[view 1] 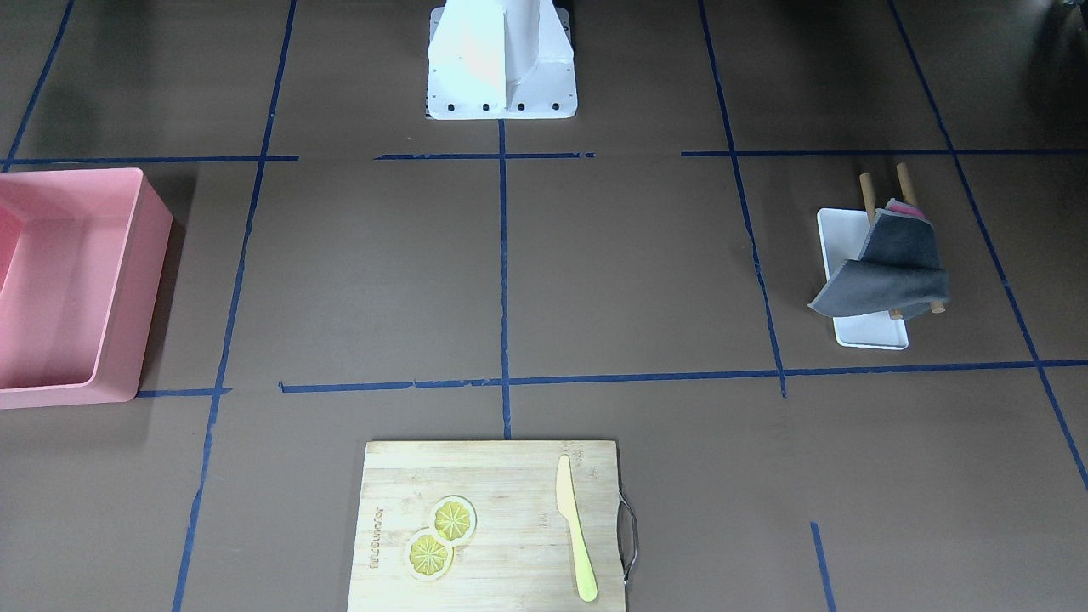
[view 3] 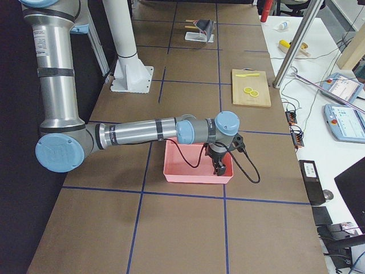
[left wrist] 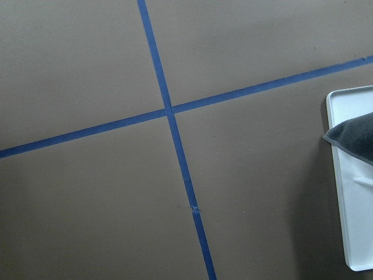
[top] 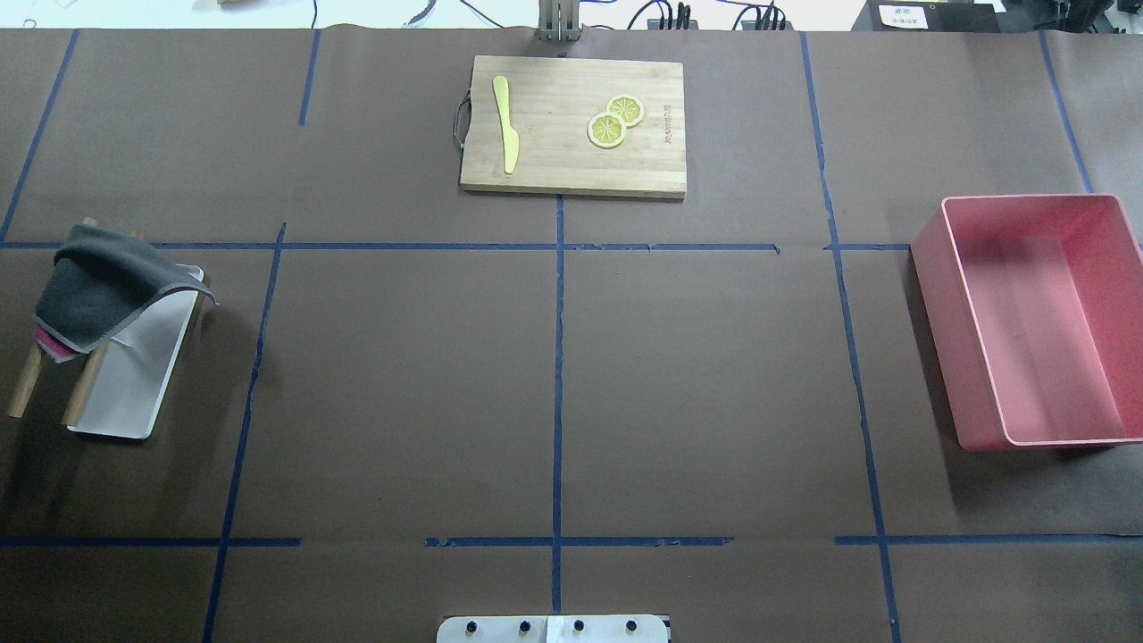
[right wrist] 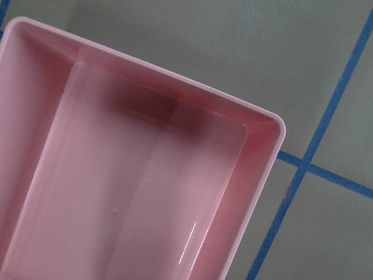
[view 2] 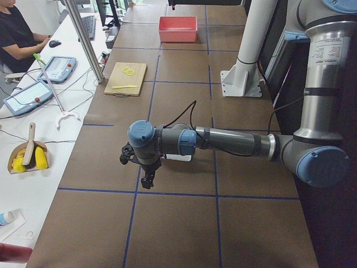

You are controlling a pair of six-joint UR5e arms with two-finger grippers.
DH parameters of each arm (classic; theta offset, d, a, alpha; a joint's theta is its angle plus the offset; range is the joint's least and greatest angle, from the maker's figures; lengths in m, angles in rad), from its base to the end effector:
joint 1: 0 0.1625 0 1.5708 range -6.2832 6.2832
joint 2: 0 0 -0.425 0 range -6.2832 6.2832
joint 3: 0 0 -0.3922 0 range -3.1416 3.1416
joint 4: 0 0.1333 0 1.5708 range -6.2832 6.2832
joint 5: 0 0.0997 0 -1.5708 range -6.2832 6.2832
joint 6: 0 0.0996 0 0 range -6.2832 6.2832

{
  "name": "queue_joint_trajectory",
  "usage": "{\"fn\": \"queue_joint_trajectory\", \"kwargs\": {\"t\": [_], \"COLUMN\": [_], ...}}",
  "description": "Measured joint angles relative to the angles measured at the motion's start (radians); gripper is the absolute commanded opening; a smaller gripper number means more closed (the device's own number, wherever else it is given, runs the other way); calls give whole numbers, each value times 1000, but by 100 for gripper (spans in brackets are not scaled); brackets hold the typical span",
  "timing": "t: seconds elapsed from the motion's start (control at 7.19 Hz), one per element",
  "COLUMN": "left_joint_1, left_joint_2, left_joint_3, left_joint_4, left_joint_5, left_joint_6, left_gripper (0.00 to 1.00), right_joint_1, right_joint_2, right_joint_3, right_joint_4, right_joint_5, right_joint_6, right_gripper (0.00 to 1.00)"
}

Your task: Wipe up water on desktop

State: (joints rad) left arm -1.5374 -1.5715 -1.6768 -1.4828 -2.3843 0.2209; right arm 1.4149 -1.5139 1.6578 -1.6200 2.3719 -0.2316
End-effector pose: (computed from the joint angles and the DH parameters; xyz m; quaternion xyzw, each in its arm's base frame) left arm -0.0445 -0.4930 0.6123 0.0456 0.3931 0.1201 0.9105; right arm -0.0194 -0.5214 0.5901 0.0583 -0.3876 -0.1952 0.8991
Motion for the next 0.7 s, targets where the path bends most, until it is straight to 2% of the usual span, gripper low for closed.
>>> {"fn": "queue_joint_trajectory", "kwargs": {"t": [0.7], "left_joint_1": [35], "left_joint_2": [-15], "left_joint_3": [-26], "left_joint_4": [-5], "left_joint_5": [-60], "left_joint_6": [-32], "left_gripper": [100], "right_joint_1": [0], "right_joint_2": [-6], "right_joint_3": [-1], "right_joint_4": [10], "right_joint_5": [16], "right_joint_6": [-7], "right_gripper": [100]}}
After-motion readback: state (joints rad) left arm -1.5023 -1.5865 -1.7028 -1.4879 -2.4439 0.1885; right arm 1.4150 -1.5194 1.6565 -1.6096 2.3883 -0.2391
